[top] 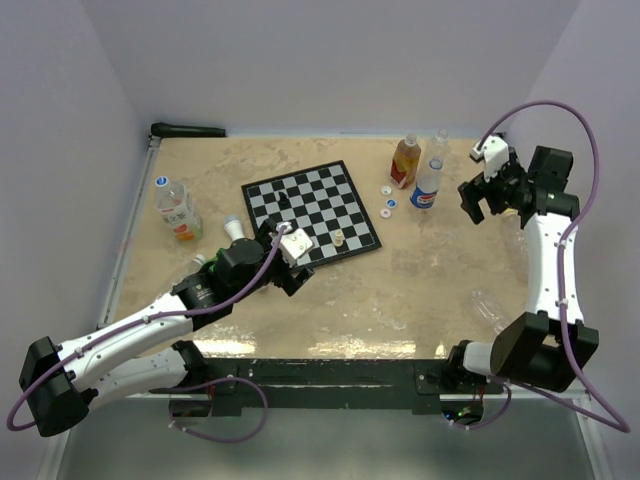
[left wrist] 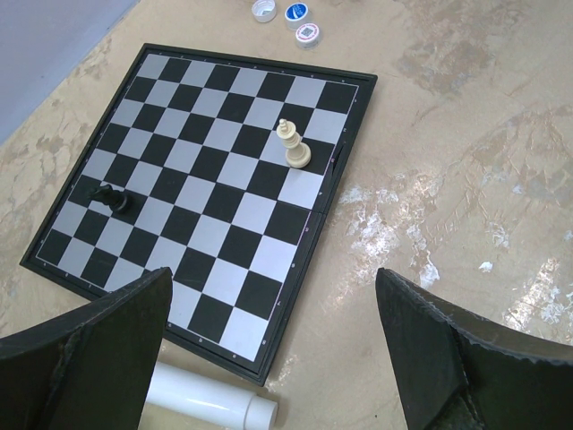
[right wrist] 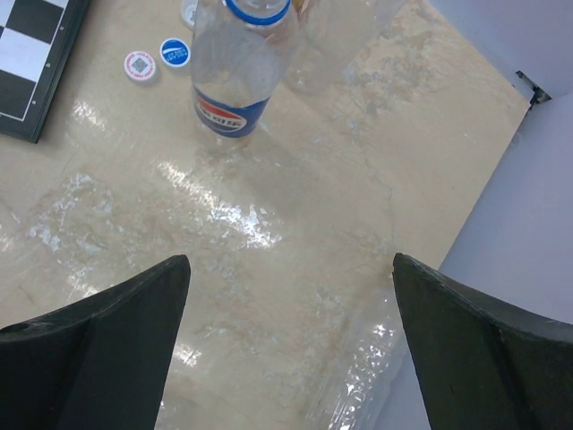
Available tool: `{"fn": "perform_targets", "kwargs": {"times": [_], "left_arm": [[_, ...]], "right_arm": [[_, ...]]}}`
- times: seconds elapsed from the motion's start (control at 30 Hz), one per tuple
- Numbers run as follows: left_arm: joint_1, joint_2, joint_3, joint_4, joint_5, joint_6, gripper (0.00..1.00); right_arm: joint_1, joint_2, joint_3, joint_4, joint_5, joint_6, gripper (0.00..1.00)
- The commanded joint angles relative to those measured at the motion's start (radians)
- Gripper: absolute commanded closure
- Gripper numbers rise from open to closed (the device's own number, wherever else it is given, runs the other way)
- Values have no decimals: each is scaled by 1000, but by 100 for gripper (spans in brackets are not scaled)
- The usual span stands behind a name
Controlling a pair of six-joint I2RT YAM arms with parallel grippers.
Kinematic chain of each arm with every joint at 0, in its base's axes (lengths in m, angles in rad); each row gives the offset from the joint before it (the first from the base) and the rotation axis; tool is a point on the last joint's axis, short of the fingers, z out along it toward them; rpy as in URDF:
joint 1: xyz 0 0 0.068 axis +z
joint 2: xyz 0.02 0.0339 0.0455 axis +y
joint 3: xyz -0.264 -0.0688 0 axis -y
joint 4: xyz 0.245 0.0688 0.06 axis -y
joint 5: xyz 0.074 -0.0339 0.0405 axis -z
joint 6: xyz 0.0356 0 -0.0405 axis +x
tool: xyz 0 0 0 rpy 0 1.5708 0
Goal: Unscrew the bottle caps
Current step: Pick up the plastic bottle from the corner of the board.
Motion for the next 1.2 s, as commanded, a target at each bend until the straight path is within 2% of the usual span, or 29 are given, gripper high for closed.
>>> {"fn": "perform_targets", "kwargs": {"times": [0.0,1.17], "left_arm": [[2,-13,2,19,-4,13,0],[4,-10,2,19,2,13,0]], "right_arm": [[-20,-60,-33,-62,19,-69,2],[-183,-130,-261,-149,93,-288,2]]}}
